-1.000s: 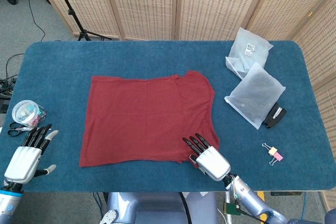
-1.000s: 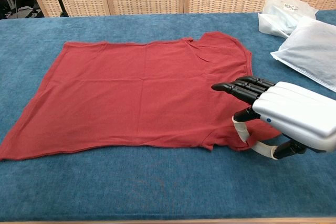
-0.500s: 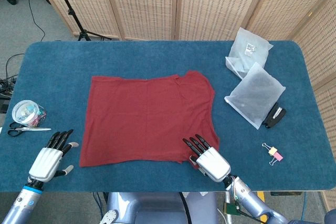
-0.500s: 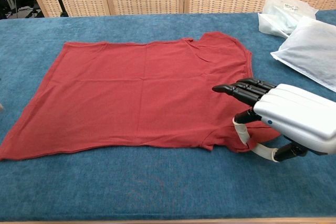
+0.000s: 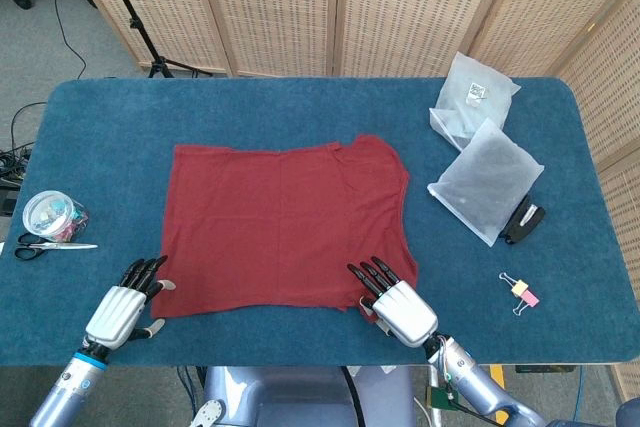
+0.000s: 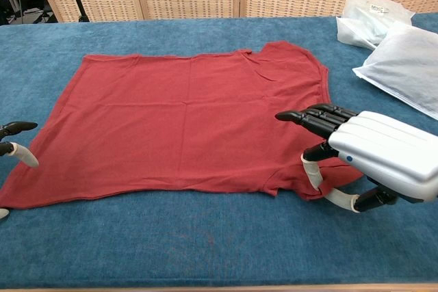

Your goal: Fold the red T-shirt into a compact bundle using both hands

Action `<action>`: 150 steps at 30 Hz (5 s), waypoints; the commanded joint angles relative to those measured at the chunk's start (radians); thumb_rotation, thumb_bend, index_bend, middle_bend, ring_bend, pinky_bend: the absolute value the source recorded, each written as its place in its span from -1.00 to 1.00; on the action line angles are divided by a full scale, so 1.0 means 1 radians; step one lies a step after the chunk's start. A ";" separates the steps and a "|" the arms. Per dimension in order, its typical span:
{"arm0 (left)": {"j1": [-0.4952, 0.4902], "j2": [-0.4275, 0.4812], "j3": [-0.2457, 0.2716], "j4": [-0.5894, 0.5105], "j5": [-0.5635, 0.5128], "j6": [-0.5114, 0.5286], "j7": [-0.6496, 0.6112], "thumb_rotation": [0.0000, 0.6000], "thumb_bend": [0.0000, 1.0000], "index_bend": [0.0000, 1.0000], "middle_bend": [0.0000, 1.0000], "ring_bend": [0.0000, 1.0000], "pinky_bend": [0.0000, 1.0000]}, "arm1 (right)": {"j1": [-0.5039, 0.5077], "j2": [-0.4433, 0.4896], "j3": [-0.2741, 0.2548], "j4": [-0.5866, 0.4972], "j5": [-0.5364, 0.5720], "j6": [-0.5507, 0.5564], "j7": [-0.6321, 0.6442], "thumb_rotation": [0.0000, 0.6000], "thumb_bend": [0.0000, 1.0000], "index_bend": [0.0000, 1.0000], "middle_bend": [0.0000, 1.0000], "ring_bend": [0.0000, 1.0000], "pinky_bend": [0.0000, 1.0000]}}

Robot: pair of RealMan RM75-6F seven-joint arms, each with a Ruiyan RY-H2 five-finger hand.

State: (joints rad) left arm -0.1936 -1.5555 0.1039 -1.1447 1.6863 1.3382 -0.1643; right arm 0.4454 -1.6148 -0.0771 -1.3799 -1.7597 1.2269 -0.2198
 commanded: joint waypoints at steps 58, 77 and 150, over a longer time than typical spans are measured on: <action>-0.028 -0.026 -0.008 0.001 -0.064 -0.025 0.002 1.00 0.41 0.23 -1.00 -1.00 -1.00 | -0.007 0.002 0.000 0.004 0.031 -0.014 -0.026 1.00 0.14 0.22 -1.00 -1.00 -1.00; -0.026 -0.022 -0.002 -0.005 -0.057 -0.010 -0.004 1.00 0.43 0.39 -1.00 -1.00 -1.00 | -0.007 0.019 -0.010 0.006 0.015 0.002 0.000 1.00 0.14 0.23 -1.00 -1.00 -1.00; 0.097 0.164 0.249 -0.114 0.248 0.193 -0.057 1.00 0.42 0.43 -1.00 -1.00 -1.00 | -0.026 0.272 -0.324 -0.072 -0.487 0.261 0.325 1.00 0.14 0.33 -0.90 -1.00 -1.00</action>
State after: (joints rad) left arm -0.0950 -1.3917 0.3549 -1.2567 1.9351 1.5320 -0.2225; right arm 0.4197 -1.3429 -0.4034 -1.4523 -2.2485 1.4866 0.1037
